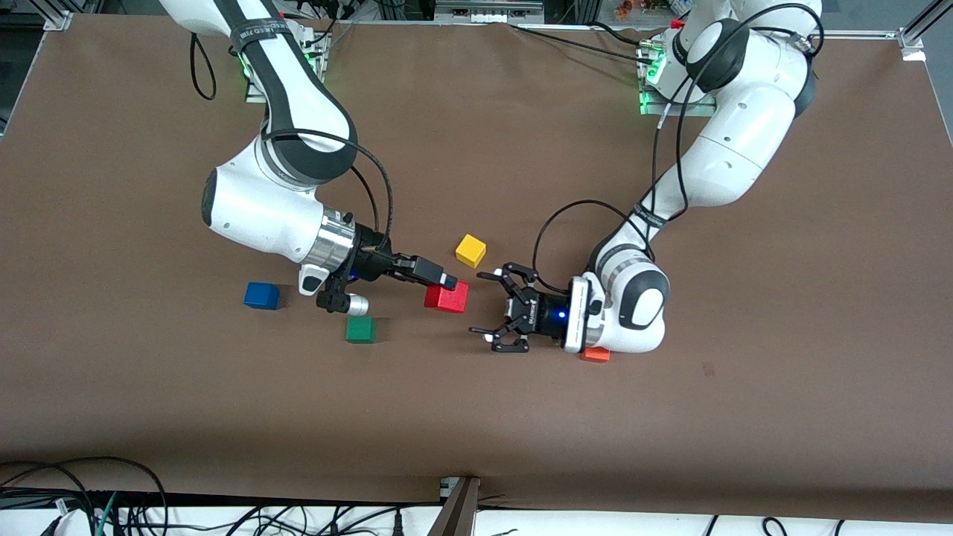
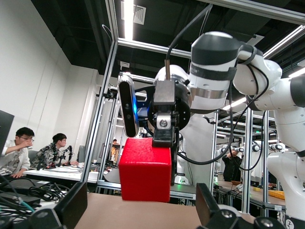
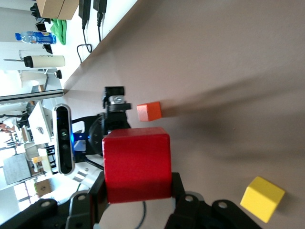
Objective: Pass red block to right arm, stack on blue
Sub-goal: 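Carry the red cube over the blue cube while the left gripper withdraws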
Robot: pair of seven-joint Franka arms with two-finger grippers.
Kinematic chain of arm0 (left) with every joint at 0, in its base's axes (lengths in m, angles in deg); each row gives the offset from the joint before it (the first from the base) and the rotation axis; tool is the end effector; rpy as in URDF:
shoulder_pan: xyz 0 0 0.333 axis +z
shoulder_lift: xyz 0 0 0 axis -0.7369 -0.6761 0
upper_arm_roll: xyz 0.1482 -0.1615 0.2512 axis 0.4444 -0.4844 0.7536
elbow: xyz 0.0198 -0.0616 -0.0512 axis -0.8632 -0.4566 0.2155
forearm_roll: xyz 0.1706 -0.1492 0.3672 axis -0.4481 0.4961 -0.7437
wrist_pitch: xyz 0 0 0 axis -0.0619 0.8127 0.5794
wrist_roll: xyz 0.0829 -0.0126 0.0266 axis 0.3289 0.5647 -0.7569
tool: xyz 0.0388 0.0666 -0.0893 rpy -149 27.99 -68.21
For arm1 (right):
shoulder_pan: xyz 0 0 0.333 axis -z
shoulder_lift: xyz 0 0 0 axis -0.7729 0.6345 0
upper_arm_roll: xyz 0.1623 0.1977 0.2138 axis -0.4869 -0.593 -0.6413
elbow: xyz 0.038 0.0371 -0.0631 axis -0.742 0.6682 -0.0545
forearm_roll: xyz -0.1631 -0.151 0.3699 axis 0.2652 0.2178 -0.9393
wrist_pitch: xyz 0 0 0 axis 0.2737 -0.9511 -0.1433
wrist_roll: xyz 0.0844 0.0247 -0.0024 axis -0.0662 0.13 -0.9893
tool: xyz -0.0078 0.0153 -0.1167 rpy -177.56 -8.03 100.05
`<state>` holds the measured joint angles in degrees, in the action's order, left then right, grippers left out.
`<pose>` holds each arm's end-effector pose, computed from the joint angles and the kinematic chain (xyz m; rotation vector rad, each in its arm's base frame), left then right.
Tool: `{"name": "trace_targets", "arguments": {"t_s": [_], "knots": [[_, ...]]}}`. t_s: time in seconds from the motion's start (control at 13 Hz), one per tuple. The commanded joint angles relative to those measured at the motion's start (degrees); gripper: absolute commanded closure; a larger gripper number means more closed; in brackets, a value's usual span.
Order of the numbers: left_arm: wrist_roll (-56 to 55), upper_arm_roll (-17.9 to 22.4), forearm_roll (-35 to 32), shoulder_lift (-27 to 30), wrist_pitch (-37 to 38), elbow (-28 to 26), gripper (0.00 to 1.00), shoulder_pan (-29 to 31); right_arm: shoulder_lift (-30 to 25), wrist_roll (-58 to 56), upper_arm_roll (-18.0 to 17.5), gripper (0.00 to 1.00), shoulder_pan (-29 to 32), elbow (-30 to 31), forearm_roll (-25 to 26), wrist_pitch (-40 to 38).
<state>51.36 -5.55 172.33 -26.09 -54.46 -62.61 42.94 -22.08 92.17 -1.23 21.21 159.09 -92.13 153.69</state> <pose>0.7386 -0.3669 0.1890 0.9801 -0.9118 1.1717 0.6740 0.3666 0.3901 -2.2765 0.3423 -0.0164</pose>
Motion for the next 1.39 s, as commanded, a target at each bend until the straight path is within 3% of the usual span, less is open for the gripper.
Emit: {"name": "trace_targets", "arguments": {"t_s": [0.0, 0.23, 0.62, 0.85, 1.08, 1.31], "knots": [[0.01, -0.01, -7.45, 2.84, 2.38, -2.76, 0.00, 5.91, -1.14, -1.25, 2.76, 1.00, 0.49, -0.53, 5.54, -4.26], [-7.51, 0.16, -21.67, 6.01, 5.52, -1.97, 0.00, 12.51, -2.11, -8.96, 8.91, 1.00, 0.49, -0.44, 17.92, -13.91], [-17.29, 0.95, -41.27, 10.22, 12.31, 0.85, 0.00, 19.54, -1.67, -24.27, 20.78, 1.00, 0.57, 2.01, 28.93, -23.87], [-19.42, 1.65, -51.92, 14.09, 16.00, 0.94, 0.00, 23.67, -1.67, -24.11, 23.34, 1.00, 0.49, 4.82, 38.68, -23.87], [-19.42, 1.57, -60.03, 16.13, 19.58, 0.85, 0.00, 27.98, -1.32, -22.54, 25.89, 1.00, 0.31, 8.86, 41.86, -21.95], [-19.51, 2.45, -69.24, 16.21, 24.43, 0.93, 0.00, 32.20, -1.84, -12.02, 26.07, 1.00, -1.44, 13.78, 48.00, -17.02]]}}
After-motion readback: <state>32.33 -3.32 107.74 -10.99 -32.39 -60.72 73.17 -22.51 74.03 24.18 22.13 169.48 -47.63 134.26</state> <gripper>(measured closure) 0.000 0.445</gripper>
